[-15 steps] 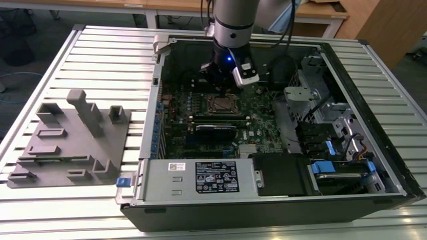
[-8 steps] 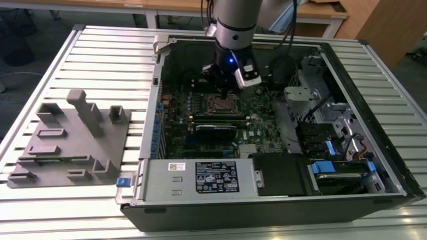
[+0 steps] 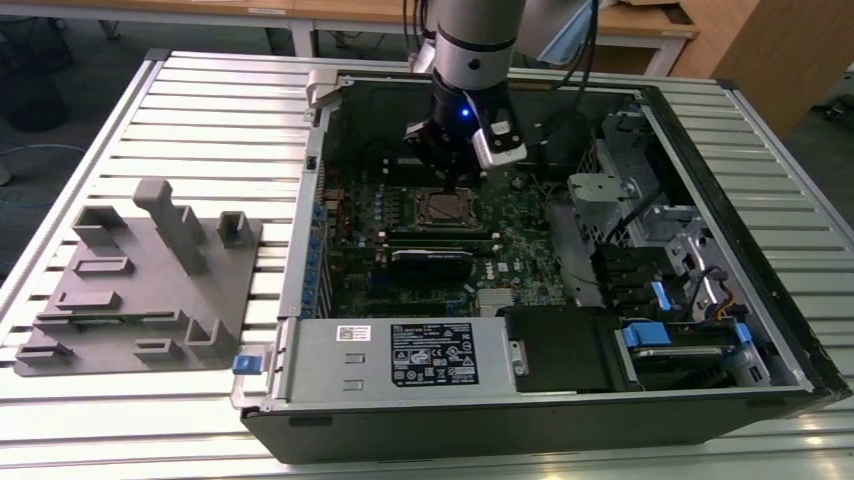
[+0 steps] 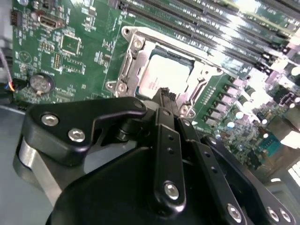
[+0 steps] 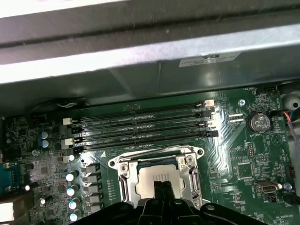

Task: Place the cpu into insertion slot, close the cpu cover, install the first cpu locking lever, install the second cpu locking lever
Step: 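Install the first cpu locking lever, then install the second cpu locking lever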

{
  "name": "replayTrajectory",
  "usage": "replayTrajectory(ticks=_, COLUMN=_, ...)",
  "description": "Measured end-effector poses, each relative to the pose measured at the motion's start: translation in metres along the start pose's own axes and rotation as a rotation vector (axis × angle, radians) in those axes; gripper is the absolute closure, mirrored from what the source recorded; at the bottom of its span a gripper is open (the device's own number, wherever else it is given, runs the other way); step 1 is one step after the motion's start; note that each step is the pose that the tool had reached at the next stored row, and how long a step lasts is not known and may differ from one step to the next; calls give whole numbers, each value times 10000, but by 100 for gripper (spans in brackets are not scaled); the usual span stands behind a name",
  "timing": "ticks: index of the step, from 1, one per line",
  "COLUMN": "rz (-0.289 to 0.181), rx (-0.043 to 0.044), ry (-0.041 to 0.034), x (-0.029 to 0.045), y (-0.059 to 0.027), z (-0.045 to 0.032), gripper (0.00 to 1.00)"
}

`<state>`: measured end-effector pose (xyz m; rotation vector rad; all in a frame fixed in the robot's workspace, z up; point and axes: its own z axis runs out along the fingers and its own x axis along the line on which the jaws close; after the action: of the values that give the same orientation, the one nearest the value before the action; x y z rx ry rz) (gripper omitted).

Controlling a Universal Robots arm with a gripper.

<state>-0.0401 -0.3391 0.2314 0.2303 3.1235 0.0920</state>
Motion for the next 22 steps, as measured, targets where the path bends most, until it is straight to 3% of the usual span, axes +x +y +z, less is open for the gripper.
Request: replayTrajectory(ticks=22, rz=0, rx=-2, ry=3, x=0, y=3, z=-53, gripper=89)
